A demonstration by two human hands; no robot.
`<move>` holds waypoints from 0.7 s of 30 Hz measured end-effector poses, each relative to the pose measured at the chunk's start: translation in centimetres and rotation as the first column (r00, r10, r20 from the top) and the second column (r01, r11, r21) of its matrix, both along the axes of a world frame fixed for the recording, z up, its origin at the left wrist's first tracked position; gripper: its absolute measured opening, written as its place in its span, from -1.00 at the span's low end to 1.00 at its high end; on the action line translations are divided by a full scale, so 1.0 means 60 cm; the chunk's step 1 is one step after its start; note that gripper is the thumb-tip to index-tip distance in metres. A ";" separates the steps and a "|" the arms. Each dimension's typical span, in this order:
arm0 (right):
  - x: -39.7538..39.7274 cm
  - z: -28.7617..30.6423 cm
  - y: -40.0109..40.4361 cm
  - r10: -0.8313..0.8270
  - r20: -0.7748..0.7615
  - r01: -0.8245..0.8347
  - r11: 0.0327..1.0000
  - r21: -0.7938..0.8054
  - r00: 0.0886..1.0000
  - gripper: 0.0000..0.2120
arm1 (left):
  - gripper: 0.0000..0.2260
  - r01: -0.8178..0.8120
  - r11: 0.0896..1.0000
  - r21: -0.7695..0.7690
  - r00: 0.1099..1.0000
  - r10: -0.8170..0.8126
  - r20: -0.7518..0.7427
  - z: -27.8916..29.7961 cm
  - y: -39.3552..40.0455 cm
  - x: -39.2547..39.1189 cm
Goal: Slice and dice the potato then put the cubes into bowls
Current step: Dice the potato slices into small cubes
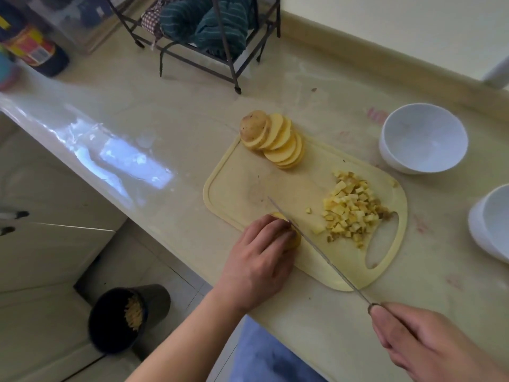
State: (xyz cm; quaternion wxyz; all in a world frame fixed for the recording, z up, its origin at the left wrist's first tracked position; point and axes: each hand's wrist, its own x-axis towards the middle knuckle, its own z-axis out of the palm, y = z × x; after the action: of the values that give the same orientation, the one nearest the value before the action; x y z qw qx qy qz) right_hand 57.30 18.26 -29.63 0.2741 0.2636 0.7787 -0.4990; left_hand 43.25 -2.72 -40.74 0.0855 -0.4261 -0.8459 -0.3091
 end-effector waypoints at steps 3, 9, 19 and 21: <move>-0.001 0.001 -0.001 0.026 -0.010 -0.026 0.999 0.037 1.000 -0.07 | -0.80 -0.001 1.000 0.005 1.000 0.001 0.007 0.002 0.000 -0.001; -0.005 0.010 -0.005 0.047 -0.016 -0.045 0.995 0.087 0.999 -0.07 | -0.79 -0.008 1.000 0.003 1.000 0.008 0.014 0.006 0.003 -0.001; -0.014 0.025 -0.007 0.107 0.003 -0.107 0.990 0.093 0.994 -0.43 | -0.79 -0.009 1.000 0.006 1.000 0.009 0.026 0.007 0.004 -0.002; -0.015 0.026 -0.007 0.114 0.027 -0.116 0.988 0.100 0.993 -0.42 | -0.80 -0.013 1.000 0.015 0.999 0.013 0.031 0.008 0.004 -0.002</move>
State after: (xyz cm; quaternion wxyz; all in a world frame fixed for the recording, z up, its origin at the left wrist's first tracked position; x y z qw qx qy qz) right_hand 56.39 17.81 -28.07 0.2969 0.2372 0.8139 -0.4395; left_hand 43.12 -2.47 -40.28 0.0778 -0.4150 -0.8476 -0.3215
